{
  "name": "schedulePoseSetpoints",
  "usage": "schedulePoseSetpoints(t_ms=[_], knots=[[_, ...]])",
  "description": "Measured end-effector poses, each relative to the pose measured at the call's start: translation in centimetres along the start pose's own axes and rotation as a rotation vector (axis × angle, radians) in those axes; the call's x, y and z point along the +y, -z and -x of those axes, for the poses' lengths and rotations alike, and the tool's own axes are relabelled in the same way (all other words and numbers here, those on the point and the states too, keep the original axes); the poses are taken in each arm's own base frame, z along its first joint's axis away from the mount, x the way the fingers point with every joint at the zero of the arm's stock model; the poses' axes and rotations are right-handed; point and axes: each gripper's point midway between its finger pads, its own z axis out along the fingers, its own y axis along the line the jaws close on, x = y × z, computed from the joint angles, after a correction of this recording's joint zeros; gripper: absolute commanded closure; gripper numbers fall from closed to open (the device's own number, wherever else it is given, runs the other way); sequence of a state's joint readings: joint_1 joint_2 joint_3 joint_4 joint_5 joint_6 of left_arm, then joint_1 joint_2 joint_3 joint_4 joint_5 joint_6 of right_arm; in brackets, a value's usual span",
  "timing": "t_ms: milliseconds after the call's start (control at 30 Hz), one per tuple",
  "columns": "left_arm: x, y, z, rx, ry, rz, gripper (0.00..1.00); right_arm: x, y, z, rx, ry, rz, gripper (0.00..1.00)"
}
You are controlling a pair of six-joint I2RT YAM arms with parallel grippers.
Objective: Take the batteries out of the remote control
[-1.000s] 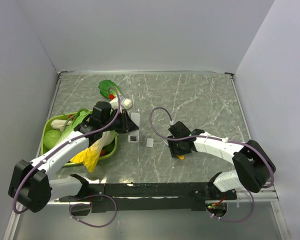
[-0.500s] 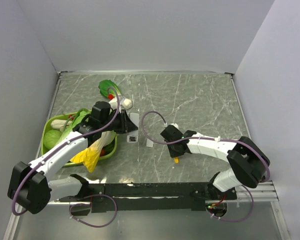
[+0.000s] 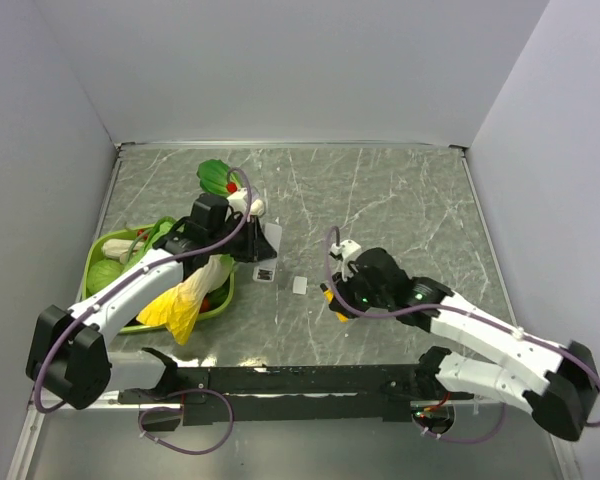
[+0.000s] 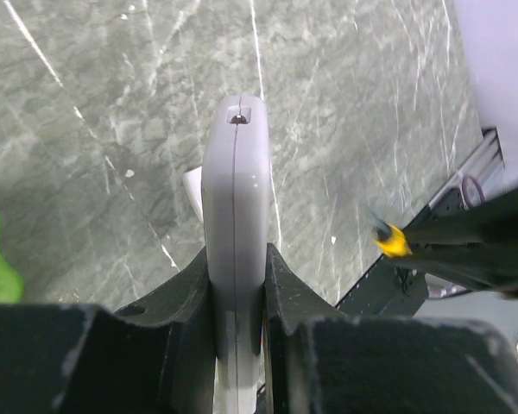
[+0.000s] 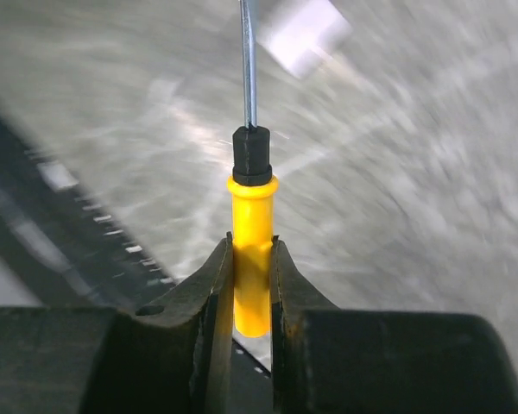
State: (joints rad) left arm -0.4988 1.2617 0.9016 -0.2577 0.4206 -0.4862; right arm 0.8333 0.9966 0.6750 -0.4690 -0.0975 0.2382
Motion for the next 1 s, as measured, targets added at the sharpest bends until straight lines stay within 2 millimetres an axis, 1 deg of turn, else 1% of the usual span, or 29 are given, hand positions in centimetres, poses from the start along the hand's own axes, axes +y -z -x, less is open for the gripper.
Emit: schedulePoseSetpoints(t_ms=[67,167,300,400,500,633,733,800,900,1000], knots=[[-0.1,-0.1,0.0,0.014,-0.015,-0.009,0.99,1.4,1.3,1.0,-0.05,0.062,0.087,1.0],[-0.5,-0.1,0.3,0.037,-0.028,-0.02,0.99,2.6,2.2,1.6,-0.054,0.136,0.151,1.0],[-1.2,-0.3,1.0,0.043,-0.033,-0.042,0.99,2.5,2.3,1.5,-0.027,0.208,0.144,1.0],[-1.3,-0.5,0.9,0.055,-0.008,-0.046,0.99,1.3,2.5,1.9,-0.037,0.276,0.077,1.0],[-1.3,-1.0,0.6,0.081,0.05,-0.046,0.99,-0.6,2.6,2.8,-0.069,0.347,-0.029,1.0],[-1.1,-1.7,0.3,0.109,0.137,-0.039,0.99,-3.5,3.2,4.9,-0.132,0.447,-0.213,1.0],[-1.6,-1.7,0.4,0.112,0.209,-0.049,0.99,-5.0,3.8,6.9,-0.239,0.597,-0.345,1.0],[-1.9,-1.7,0.6,0.109,0.248,-0.05,0.99,-5.5,4.1,7.4,-0.283,0.688,-0.399,1.0],[-1.8,-1.5,0.7,0.104,0.294,-0.026,0.99,-6.1,4.3,8.2,-0.33,0.88,-0.485,1.0],[-1.2,-1.1,1.2,0.08,0.303,0.028,0.99,-5.7,4.4,8.9,-0.334,1.052,-0.524,1.0]])
